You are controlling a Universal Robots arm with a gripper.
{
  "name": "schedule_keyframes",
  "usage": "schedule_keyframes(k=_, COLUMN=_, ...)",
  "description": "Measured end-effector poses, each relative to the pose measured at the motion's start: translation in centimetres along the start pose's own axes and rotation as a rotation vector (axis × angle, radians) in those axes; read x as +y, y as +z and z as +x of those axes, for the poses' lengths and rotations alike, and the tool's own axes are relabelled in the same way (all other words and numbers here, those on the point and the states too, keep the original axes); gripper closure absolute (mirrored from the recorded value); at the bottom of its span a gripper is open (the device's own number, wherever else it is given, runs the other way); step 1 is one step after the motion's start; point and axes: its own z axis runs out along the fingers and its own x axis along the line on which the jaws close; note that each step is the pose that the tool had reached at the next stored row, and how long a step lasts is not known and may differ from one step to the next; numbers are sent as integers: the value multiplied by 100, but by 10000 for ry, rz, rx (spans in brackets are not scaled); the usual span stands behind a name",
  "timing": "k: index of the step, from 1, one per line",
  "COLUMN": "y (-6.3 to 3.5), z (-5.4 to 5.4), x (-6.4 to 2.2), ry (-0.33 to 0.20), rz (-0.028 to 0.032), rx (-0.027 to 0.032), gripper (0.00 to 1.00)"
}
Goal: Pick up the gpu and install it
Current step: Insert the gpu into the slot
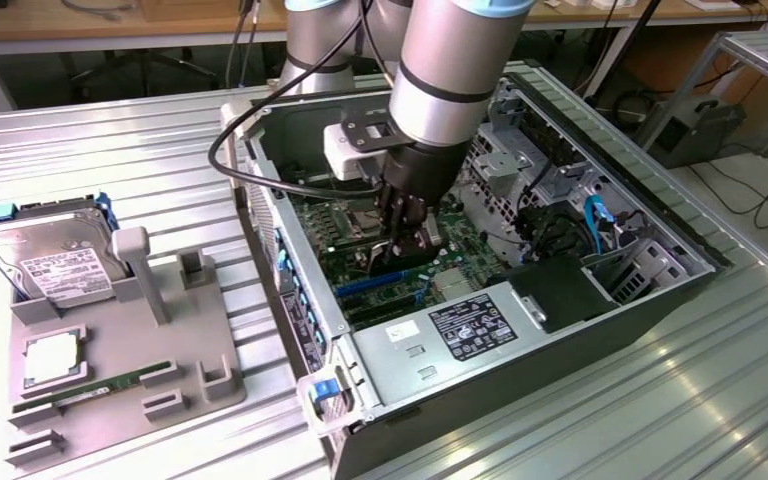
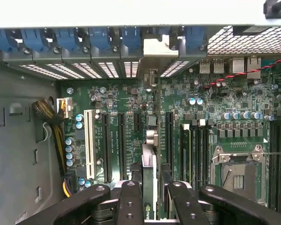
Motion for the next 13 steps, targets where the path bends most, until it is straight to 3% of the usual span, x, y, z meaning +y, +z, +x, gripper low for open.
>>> schedule_keyframes(k=13, y=50, z=-20, x=1, ry=-26, rz=0, rx=-1, gripper=74)
